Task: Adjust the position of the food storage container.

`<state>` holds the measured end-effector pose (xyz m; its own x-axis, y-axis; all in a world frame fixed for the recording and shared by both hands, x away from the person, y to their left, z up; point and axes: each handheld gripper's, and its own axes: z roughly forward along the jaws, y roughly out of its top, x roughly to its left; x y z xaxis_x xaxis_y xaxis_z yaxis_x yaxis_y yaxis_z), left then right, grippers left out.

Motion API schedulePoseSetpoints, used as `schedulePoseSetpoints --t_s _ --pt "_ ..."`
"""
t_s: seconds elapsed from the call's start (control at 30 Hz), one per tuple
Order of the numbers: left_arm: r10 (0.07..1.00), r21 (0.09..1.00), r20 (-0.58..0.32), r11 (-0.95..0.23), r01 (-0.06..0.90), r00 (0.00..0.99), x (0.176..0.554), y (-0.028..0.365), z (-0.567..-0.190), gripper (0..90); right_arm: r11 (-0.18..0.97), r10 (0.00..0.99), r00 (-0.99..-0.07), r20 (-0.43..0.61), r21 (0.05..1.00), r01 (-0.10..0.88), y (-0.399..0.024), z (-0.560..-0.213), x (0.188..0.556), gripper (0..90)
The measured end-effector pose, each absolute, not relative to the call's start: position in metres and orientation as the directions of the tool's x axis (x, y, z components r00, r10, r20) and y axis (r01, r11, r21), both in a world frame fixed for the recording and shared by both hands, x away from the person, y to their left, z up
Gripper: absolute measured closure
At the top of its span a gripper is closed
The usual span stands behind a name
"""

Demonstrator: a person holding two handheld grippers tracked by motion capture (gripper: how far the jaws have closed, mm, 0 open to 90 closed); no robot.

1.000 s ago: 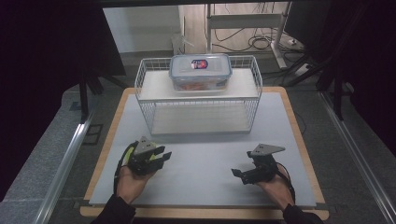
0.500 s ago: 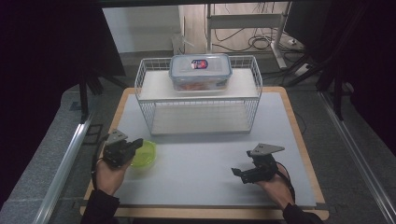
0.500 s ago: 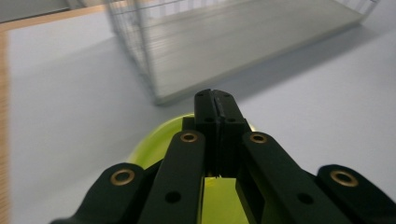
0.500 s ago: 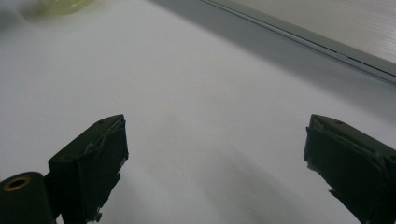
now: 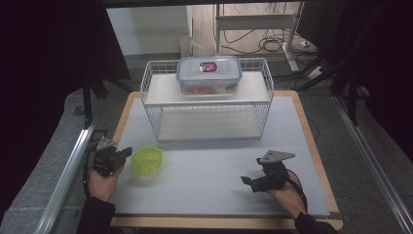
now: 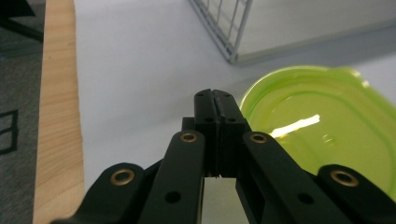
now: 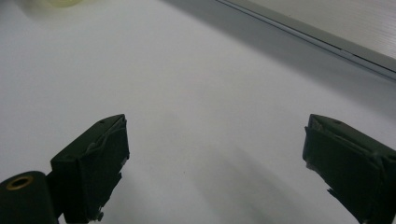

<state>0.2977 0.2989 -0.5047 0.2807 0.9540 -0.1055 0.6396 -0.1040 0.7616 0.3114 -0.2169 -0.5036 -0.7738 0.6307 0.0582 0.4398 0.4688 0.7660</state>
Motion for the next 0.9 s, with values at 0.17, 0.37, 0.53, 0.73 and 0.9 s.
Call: schedulePoseSetpoints --t_s 0.17,0.37,0.53,0.73,0.9 --pt "0.953 0.739 -0.118 -0.104 0.665 0.280 0.296 0.298 -0.513 89.6 0.473 0.628 -0.776 0.057 0.764 0.438 -0.217 -0.504 0.311 7.1" --pt "0.947 0.738 -0.142 -0.094 0.668 0.290 0.294 0.296 -0.514 89.7 0.476 0.628 -0.776 0.059 0.760 0.442 -0.217 -0.504 0.311 7.3" --pt "0.936 0.737 -0.155 -0.103 0.668 0.316 0.293 0.286 -0.513 89.7 0.481 0.626 -0.778 0.059 0.755 0.444 -0.216 -0.505 0.311 7.6" --pt "0.915 0.741 -0.159 -0.137 0.657 0.370 0.294 0.265 -0.513 89.7 0.483 0.625 -0.779 0.058 0.755 0.444 -0.216 -0.505 0.312 7.7" --pt "0.904 0.742 -0.164 -0.150 0.653 0.395 0.295 0.253 -0.512 89.7 0.484 0.625 -0.779 0.058 0.754 0.445 -0.216 -0.505 0.311 7.7"
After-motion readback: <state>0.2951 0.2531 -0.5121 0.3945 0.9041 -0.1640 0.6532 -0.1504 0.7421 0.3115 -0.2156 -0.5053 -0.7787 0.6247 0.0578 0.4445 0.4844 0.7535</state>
